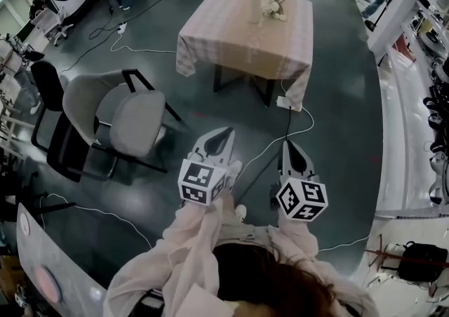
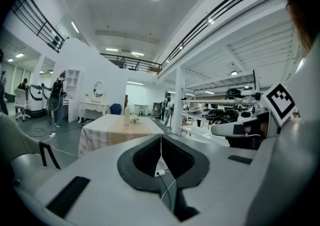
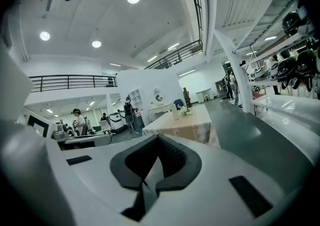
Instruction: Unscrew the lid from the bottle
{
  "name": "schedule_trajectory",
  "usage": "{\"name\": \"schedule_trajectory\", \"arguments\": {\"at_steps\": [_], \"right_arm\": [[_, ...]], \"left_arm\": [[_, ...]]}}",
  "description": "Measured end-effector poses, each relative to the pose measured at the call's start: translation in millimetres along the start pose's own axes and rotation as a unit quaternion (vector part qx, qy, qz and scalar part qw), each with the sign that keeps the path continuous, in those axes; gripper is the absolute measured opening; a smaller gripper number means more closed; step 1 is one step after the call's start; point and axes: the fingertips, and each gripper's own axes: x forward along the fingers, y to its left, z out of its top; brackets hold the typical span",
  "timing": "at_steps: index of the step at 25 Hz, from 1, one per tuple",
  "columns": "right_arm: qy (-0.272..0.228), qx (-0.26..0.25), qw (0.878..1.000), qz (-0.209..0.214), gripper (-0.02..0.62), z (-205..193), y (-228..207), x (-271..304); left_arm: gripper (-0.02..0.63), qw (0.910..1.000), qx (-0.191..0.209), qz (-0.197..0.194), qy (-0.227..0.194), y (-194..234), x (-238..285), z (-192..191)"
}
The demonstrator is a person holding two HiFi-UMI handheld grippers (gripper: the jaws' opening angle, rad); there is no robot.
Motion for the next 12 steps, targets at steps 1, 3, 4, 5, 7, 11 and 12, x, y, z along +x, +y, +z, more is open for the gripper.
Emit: {"name": "schedule_trajectory", "arguments": {"at_steps": [1, 3, 4, 5, 7, 11, 12], "right_arm": [[-0.001, -0.001, 1.000, 0.000, 0.012, 0.5, -0.5, 1.2], [-0.002, -0.003, 1.000, -0.001, 0.012, 0.7, -1.1, 2.8], [-0.001, -0.004, 1.000, -0.001, 0.012, 0.5, -1.0, 3.7], [0.000, -0.005, 1.000, -0.001, 0.012, 0.1, -0.5, 4.9], [0.001, -0.005, 1.000, -0.001, 0.012, -0.8, 1.2, 7.2], [0.003, -0.005, 1.000, 0.003, 0.012, 2.0, 2.1, 11.3], [0.003, -0.006, 1.000, 0.005, 0.012, 3.0, 1.8, 13.2]], "left_arm": [[0.029, 1.0000, 0.001, 0.001, -0.001, 1.3, 1.6, 0.7], [0.029, 1.0000, 0.000, 0.001, -0.003, 2.7, 4.1, 1.0], [0.029, 1.0000, -0.001, 0.001, -0.004, 3.1, 5.1, 1.1], [0.029, 1.0000, -0.001, 0.000, -0.004, 3.7, 5.9, 1.2], [0.029, 1.0000, 0.000, -0.004, -0.002, 4.8, 7.8, 0.9], [0.029, 1.0000, 0.001, -0.007, 0.002, 5.7, 15.0, 2.7], [0.029, 1.0000, 0.000, -0.007, 0.002, 6.0, 17.6, 3.5]]}}
